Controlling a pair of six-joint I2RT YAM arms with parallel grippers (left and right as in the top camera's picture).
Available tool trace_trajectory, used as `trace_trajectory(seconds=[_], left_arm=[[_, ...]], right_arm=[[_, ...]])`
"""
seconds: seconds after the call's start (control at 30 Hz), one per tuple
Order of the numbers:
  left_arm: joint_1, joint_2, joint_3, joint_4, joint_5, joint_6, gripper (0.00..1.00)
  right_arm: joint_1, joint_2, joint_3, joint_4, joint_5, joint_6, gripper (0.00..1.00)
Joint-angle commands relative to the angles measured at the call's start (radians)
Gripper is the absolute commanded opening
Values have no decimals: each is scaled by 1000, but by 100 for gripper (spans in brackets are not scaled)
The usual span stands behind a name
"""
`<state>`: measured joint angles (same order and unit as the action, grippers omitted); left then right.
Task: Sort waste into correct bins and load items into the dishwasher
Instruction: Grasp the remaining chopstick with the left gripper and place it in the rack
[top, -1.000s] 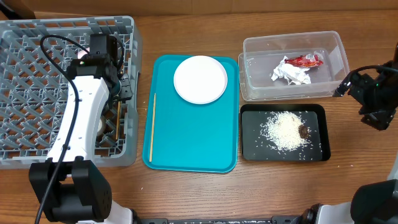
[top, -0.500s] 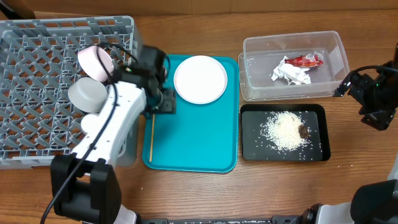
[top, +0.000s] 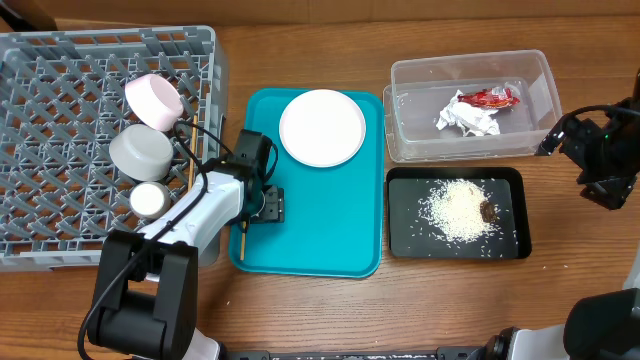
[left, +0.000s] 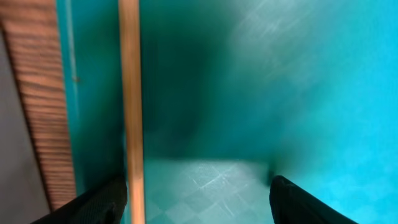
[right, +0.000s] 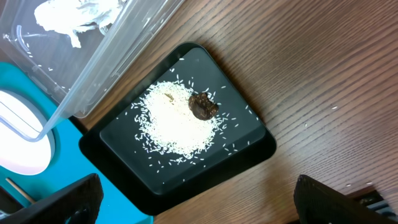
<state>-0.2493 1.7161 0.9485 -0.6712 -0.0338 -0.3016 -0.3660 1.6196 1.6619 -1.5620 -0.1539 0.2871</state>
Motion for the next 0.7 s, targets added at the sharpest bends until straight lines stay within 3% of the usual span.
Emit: trace_trajectory(seconds=[0.0, 0.13, 0.2, 0.27, 0.33, 0.67], left_arm=[[0, -1, -62, 42, 1, -17, 72], [0, -1, -76, 52, 1, -17, 55], [0, -1, -73, 56, 5, -17, 25], [0, -2, -66, 55, 5, -17, 10], [0, -2, -43, 45, 5, -17, 4], [9, -27, 375, -295, -52, -16, 4]], right_arm=[[0, -11, 6, 5, -6, -6, 100], [0, -11, 6, 5, -6, -5, 100], [0, -11, 6, 5, -6, -6, 100], [0, -11, 6, 4, -6, -6, 100], [0, -11, 6, 4, -6, -6, 100], [0, -11, 6, 4, -5, -6, 100]])
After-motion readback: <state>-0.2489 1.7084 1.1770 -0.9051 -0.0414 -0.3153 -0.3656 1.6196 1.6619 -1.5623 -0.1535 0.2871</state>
